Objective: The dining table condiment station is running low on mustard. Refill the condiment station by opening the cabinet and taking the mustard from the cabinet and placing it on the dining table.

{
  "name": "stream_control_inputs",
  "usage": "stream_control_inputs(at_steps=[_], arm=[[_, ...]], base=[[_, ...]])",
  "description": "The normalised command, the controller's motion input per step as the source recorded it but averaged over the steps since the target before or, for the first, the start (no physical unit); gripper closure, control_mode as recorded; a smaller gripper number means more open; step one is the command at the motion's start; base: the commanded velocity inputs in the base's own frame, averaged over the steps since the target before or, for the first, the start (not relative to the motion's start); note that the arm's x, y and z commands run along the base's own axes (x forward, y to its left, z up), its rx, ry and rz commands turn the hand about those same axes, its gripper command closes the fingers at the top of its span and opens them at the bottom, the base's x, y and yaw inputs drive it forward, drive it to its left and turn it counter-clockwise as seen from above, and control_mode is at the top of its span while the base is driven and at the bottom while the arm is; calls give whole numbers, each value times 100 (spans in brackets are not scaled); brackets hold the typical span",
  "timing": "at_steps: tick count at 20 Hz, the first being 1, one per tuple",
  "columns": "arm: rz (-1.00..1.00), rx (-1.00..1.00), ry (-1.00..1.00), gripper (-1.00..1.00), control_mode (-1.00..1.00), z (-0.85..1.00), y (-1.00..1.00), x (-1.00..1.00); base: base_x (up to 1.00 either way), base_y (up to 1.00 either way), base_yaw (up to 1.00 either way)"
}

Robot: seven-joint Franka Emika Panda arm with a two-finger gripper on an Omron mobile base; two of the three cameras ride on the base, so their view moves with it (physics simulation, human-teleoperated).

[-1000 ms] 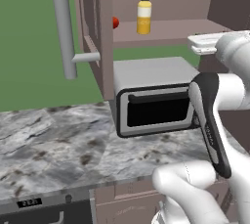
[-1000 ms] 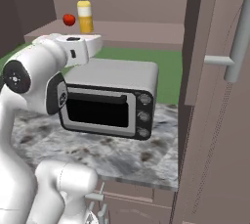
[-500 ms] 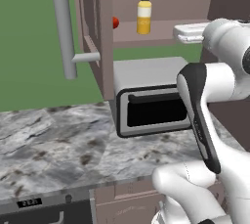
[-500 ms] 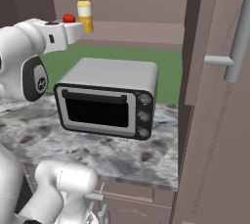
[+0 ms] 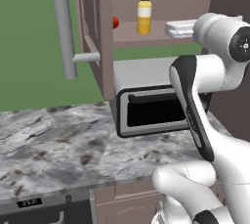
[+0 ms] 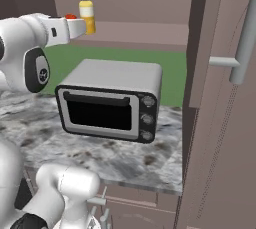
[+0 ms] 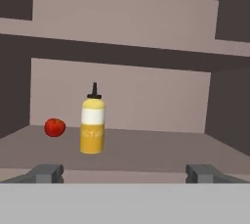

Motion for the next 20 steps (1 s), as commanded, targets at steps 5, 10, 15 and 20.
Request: stream_control_inputs(at_steps=[5, 10, 15, 20], arm=[[0, 0, 0, -100, -100, 7, 16, 50], [0, 1, 0, -100, -100, 4, 34, 62], [0, 3, 0, -100, -100, 0, 40, 76], [0, 5, 0, -100, -100, 0, 20, 75]], base=[[0, 0, 0], [0, 0, 0], [0, 0, 0], [0, 0, 0]])
